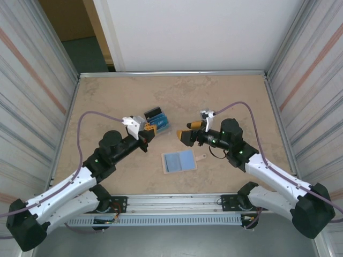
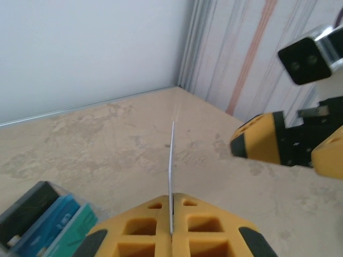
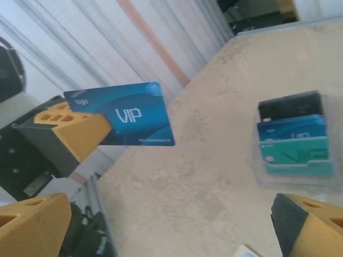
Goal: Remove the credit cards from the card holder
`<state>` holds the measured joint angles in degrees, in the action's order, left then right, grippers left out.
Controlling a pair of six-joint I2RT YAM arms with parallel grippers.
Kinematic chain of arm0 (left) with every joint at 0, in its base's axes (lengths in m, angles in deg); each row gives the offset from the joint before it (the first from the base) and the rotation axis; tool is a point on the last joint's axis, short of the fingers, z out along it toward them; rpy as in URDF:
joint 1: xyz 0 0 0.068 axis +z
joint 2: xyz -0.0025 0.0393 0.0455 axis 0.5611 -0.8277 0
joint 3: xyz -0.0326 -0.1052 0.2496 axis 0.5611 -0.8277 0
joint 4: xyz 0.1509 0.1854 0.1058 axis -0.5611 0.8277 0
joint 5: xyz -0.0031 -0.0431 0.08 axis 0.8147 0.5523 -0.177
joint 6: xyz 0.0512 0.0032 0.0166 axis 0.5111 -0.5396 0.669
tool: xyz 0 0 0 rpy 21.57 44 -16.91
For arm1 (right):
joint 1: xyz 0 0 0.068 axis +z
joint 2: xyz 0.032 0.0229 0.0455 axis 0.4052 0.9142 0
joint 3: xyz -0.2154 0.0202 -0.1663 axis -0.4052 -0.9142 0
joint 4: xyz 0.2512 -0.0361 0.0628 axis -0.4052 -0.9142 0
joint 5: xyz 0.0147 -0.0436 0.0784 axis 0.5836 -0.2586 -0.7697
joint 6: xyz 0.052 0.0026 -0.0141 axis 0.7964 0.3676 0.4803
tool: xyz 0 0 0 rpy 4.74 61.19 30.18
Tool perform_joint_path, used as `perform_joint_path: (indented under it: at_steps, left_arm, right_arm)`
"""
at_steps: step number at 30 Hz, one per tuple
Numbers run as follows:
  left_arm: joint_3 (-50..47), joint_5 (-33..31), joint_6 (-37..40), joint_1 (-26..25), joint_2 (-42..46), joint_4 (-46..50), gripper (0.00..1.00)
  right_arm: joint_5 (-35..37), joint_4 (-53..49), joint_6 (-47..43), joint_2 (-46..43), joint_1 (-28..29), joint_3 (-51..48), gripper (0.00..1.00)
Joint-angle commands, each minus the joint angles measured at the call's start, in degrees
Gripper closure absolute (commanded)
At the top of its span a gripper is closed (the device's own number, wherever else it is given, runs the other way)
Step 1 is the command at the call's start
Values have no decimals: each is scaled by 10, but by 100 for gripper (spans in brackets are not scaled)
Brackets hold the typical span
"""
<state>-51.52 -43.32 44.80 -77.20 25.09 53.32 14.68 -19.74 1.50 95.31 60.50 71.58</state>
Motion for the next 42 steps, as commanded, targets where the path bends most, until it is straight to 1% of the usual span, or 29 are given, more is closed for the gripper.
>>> perform_joint_path:
  at_steps: [1,3,7,8,13,16,19,21,22,24,25,26,27,29,31,33,37,39,42]
  left_arm:
    - [-4,56,-52,2,-9,-66,100]
    - [-4,71,-65,2,-17,-79,100]
    - [-3,99,-85,2,-33,-97,100]
    - [-3,106,-90,2,-36,-101,100]
    - [-4,120,-98,2,-43,-111,100]
    - [-4,124,-101,2,-40,-113,100]
    - [-4,125,-103,2,-40,-113,100]
    - [-4,125,-106,2,-39,-113,100]
    - [-4,126,-106,2,-40,-113,97]
    - [-4,124,-106,2,-40,-110,86]
    - [-3,122,-104,2,-39,-106,77]
    - [0,119,-98,2,-38,-97,63]
    - [5,113,-90,2,-33,-79,45]
    - [19,93,-72,2,-21,-31,18]
    - [40,75,-50,2,-9,25,3]
    - [73,52,-26,2,-4,100,1]
    - [150,46,44,2,-17,231,1]
    - [187,64,89,2,-33,288,1]
    - [232,113,146,2,-63,347,1]
  right_arm:
    - [-63,61,22,33,-2,24,9]
    - [-85,75,25,53,-2,36,12]
    - [-134,115,29,95,-1,58,25]
    - [-140,121,31,105,1,62,28]
    - [-161,150,39,135,-1,78,34]
    - [-170,164,43,146,-1,81,42]
    - [-180,182,49,150,-3,81,55]
    - [-184,185,49,150,-3,81,67]
    - [-185,185,48,150,-2,81,74]
    - [-188,184,46,148,-4,80,90]
    - [-189,182,45,147,-4,79,95]
    - [-189,176,42,145,-5,79,100]
    - [-190,164,35,142,-6,79,100]
    - [-188,121,13,135,-7,84,100]
    - [-186,61,-21,124,-7,94,100]
    - [-187,-14,-68,112,-5,109,100]
    - [-190,-114,-133,94,-4,128,100]
    - [-197,-148,-156,83,-3,132,100]
    - [-219,-194,-193,75,-2,142,100]
